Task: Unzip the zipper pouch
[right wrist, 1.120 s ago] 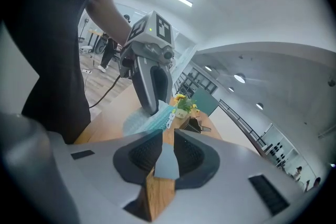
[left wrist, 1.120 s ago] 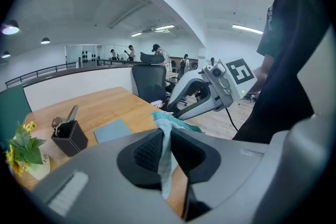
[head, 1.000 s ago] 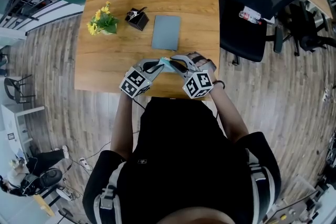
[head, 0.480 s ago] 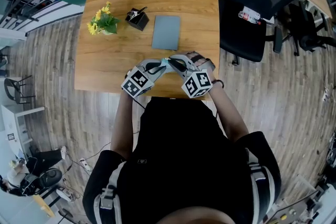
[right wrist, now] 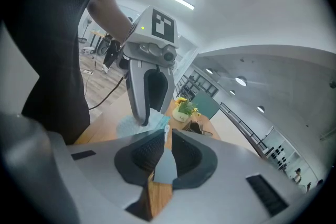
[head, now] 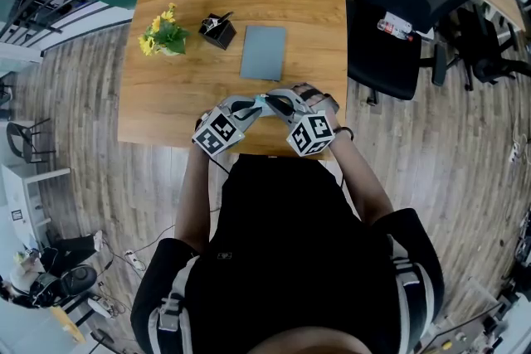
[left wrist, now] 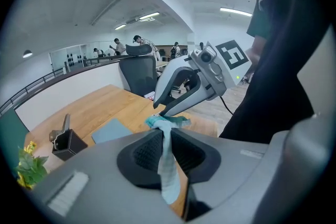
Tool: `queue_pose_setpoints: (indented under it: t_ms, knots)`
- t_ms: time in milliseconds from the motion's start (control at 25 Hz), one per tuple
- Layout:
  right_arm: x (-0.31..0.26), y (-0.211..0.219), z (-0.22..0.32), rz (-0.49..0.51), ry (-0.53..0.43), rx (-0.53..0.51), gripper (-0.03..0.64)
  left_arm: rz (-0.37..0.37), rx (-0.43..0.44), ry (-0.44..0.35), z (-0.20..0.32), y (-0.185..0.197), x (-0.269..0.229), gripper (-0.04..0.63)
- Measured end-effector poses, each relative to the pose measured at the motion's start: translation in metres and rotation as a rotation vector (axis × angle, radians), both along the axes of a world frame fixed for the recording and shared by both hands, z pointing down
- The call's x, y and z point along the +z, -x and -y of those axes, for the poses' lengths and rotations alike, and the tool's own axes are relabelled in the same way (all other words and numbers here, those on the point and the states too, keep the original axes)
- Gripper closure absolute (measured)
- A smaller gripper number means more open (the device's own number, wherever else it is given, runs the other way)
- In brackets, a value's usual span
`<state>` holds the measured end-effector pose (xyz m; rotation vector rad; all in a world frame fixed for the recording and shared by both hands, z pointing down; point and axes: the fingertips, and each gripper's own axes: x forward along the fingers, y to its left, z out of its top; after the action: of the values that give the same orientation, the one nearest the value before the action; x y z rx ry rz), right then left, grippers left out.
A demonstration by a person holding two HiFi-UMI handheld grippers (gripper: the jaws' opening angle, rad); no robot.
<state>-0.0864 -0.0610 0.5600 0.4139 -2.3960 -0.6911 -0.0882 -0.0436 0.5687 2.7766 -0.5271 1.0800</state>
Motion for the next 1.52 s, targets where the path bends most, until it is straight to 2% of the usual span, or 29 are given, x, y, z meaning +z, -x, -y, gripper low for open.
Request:
queue_pose_setpoints:
  t_ms: [240,560,800,1200,1400,1520]
  knots:
    - [0.007,-0.005,0.004,-0.015,0.019,-0.003,0.574,0.042,0.015,-0.008,-0.002,0.000,0.003,0.548]
    - [0.012,0.001,0.000,-0.069,-0.021,-0.040,0.591,0.039,0.035,0.002,-0.011,0.002,0.002,0.548]
    - [0.018,0.000,-0.005,-0.095,-0.045,-0.060,0.612,0.019,-0.003,0.011,-0.007,0.008,0.002,0.548]
    - [0.013,-0.001,-0.007,-0.100,-0.084,-0.079,0.614,-0.068,-0.073,0.047,0.002,0.012,-0.006,0.548]
    - [-0.006,0.003,-0.007,0.000,-0.029,-0.065,0.615,-0.162,-0.096,0.096,-0.001,0.010,-0.011,0.542]
    - [-0.011,0.004,-0.009,0.027,-0.024,-0.063,0.615,-0.202,-0.104,0.112,-0.001,0.010,-0.013,0.548]
